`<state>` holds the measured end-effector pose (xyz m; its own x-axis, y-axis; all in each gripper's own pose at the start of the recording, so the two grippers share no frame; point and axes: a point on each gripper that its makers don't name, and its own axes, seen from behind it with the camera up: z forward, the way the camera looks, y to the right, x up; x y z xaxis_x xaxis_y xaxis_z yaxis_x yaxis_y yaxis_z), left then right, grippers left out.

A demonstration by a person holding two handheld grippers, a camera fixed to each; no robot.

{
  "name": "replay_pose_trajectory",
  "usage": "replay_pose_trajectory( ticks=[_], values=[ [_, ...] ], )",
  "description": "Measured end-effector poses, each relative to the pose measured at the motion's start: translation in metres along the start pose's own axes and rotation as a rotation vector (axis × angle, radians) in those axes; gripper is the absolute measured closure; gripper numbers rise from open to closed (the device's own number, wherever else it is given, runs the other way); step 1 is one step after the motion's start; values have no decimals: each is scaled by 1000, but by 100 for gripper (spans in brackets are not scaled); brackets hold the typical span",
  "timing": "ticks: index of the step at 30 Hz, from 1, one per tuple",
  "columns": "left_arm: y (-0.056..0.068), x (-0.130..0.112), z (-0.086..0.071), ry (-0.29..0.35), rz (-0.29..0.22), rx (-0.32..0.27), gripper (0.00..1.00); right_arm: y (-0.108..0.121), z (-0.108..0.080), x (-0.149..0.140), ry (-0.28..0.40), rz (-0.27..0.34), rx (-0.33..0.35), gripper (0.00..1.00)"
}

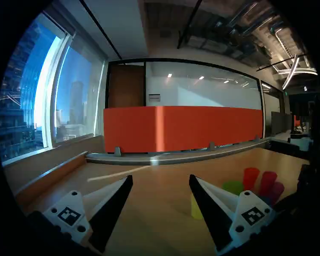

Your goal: Pour water

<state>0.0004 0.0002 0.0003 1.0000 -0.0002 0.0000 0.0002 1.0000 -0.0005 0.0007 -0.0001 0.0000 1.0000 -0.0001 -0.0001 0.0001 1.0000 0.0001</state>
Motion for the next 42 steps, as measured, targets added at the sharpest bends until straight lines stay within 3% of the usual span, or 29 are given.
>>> replay_pose_trajectory(
  ticks=[9, 15, 21, 27, 30, 36, 42],
  values=[
    [7, 41, 11, 0, -1, -26, 2, -3, -1, 49, 1, -7, 16, 0],
    [11, 64, 15, -9, -12, -51, 2, -9, 0, 79, -22, 24, 48, 0],
    [13, 68, 18, -29, -65, -87, 2, -10, 1, 86, -21, 44, 83, 0],
    [14, 74, 19, -20, -64, -123, 2, -16, 0, 85, -25, 56, 133, 0],
    [20, 79, 18, -15, -46, -158, 2, -25, -2, 88, -28, 62, 182, 0],
    [46, 90, 15, -8, -36, -270, 2, -48, -5, 98, -19, 59, 296, 0],
    [70, 109, 11, 8, -69, -383, 2, -80, -16, 111, -9, 37, 423, 0]
  ],
)
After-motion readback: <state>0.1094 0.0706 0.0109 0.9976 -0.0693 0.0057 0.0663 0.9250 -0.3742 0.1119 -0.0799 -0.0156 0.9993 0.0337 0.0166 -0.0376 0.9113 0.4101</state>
